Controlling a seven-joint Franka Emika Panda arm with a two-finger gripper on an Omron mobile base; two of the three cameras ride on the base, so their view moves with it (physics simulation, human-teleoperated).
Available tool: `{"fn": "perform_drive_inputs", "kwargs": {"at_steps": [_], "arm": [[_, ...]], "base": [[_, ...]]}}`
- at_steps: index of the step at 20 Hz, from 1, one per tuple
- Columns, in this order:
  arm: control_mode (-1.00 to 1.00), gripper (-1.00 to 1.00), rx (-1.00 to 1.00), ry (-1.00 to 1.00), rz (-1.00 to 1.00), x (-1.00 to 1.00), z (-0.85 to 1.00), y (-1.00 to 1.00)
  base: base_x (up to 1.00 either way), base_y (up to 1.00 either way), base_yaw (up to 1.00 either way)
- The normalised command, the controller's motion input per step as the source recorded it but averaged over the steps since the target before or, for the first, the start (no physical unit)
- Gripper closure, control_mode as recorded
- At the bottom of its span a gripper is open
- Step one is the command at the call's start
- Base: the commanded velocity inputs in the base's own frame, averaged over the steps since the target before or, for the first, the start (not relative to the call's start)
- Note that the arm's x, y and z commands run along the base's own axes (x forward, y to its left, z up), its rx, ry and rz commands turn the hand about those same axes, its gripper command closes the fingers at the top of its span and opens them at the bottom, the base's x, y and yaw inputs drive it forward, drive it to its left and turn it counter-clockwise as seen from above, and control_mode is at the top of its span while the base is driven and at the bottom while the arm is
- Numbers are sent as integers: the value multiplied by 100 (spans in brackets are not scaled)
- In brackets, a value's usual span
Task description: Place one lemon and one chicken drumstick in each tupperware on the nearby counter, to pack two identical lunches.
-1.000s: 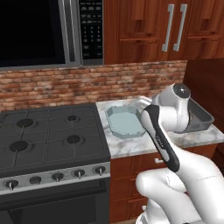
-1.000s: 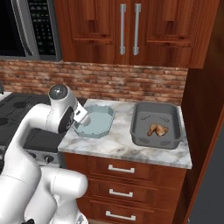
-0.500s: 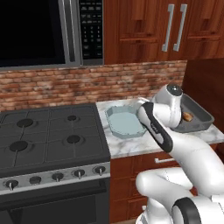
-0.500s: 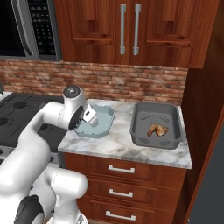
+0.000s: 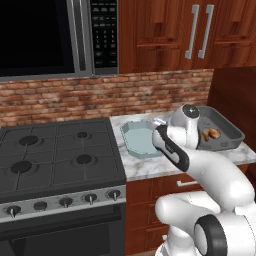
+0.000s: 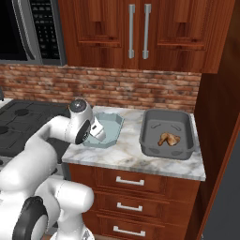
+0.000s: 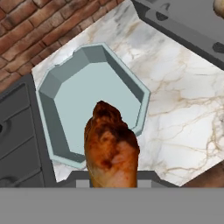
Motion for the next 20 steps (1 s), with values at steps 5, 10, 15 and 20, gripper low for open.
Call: {"fn": "perform_drive_inputs", "kwargs": {"at_steps": [5, 10, 15, 20], "arm": [[-100, 100, 0, 4, -5, 23, -28, 14], [-100, 100, 0, 4, -4, 31, -28, 11], [-100, 100, 0, 3, -3, 46, -22, 1], [-100, 100, 0, 3, -1, 44, -29, 0]], "base": [[0, 0, 0], [0, 0, 0], [0, 0, 0], [0, 0, 0]]}}
